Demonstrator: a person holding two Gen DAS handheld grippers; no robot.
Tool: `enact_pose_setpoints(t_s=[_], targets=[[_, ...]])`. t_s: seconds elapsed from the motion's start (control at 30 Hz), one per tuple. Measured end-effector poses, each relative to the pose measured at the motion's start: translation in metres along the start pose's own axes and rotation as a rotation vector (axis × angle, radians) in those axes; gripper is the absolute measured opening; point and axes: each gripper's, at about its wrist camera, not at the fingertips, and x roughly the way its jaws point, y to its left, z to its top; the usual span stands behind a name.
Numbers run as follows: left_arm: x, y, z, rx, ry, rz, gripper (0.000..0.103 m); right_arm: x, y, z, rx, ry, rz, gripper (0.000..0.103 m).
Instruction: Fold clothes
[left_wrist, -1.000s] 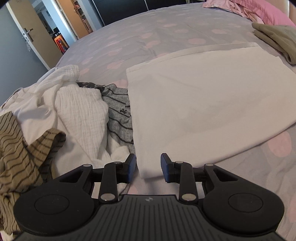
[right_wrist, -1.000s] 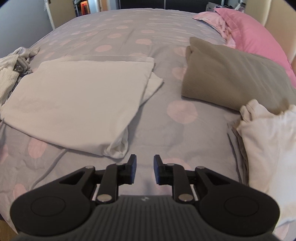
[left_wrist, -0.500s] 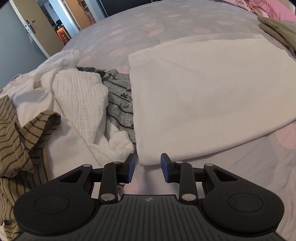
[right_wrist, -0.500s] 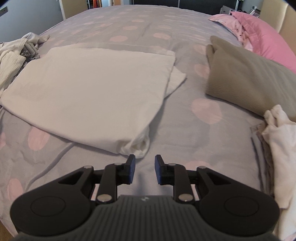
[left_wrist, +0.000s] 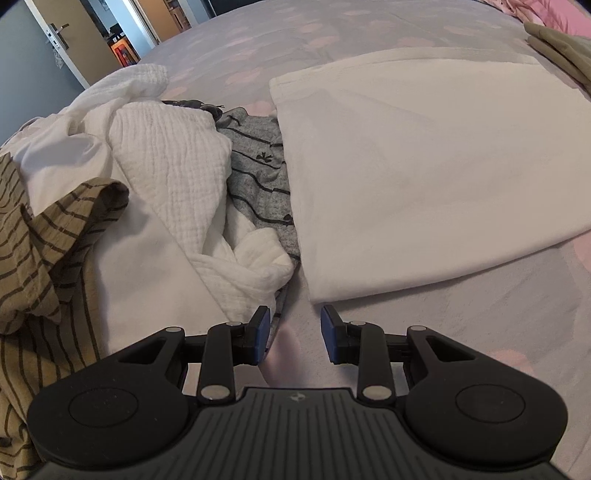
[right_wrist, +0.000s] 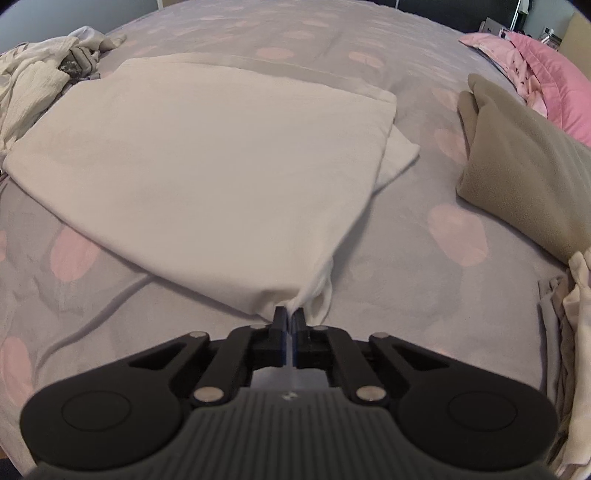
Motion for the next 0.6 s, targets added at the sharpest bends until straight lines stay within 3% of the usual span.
enact_pose_setpoints(t_s=[0.27,0.33,0.47,0.6], targets=[[-0.003,-0.005,0.007,0.013,-0.014,-0.01,0.028,0.006,-0.011,-0.012,-0.002,0.099,-0.024,0.0],[-0.007,-0.005,0.008,0.013,-0.034,-0.001,0.028,0.007,-0.018,-0.017,0.008,0.134,-0.065,0.0],[-0.014,-0.01,0.007,0.049,-0.073,0.011,0.028,-0.009,-0.026,-0.02,0.034,0.086,-0.054,0.001],[-0.022,-0.025,0.009,0.132,-0.102,0.02,0.028,-0.026,-0.017,-0.017,-0.028,0.04,-0.048,0.006]])
